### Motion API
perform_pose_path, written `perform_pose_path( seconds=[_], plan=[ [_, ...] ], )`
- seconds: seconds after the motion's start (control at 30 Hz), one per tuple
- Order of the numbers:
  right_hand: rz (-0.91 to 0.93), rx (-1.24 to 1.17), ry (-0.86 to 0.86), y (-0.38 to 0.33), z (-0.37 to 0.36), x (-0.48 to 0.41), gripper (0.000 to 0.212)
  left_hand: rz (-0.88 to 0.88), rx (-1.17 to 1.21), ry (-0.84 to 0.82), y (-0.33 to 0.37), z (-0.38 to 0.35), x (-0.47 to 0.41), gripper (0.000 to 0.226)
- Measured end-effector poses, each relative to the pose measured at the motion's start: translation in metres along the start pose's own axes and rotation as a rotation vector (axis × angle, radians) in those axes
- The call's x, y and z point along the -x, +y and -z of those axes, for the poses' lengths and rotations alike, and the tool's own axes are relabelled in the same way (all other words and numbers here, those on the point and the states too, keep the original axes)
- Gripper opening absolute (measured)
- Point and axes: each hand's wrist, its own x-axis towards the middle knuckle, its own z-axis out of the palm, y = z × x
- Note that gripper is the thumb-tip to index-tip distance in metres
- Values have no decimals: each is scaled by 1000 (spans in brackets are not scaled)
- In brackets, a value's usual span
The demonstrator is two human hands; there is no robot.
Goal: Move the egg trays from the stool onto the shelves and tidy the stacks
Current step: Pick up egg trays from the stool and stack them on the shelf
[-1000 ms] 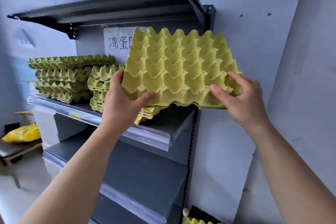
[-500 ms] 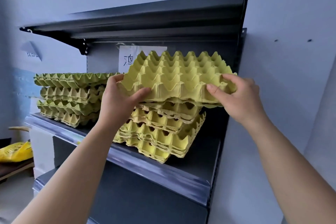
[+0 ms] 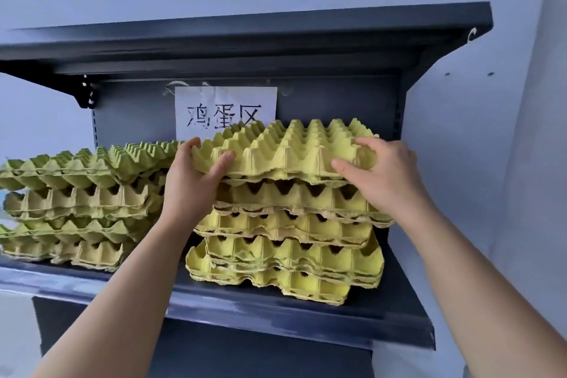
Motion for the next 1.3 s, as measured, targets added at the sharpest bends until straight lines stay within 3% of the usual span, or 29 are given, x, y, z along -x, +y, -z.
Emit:
perform_pose_path(
  seconds=[0.23, 0.63, 0.83, 0.93, 1.1, 1.3],
  plan=[
    [-85, 64, -4, -10, -11, 13, 65, 6, 72, -77, -20, -4, -9, 76],
    [-53, 240, -56, -7, -9, 15, 74, -21, 47, -140, -30, -11, -8, 76],
    [45, 272, 63, -8, -3, 29, 63, -375, -284, 43, -19, -9, 11, 59],
    [106, 269, 114, -5, 8, 44, 57, -506, -288, 73, 1, -15, 36, 52],
    [156, 260, 156, 22, 38, 86, 44, -609, -187, -106, 36, -41, 102, 43],
    [56, 352, 128, 97, 87, 151, 39, -695, -77, -302, 69, -104, 196, 40]
  ],
)
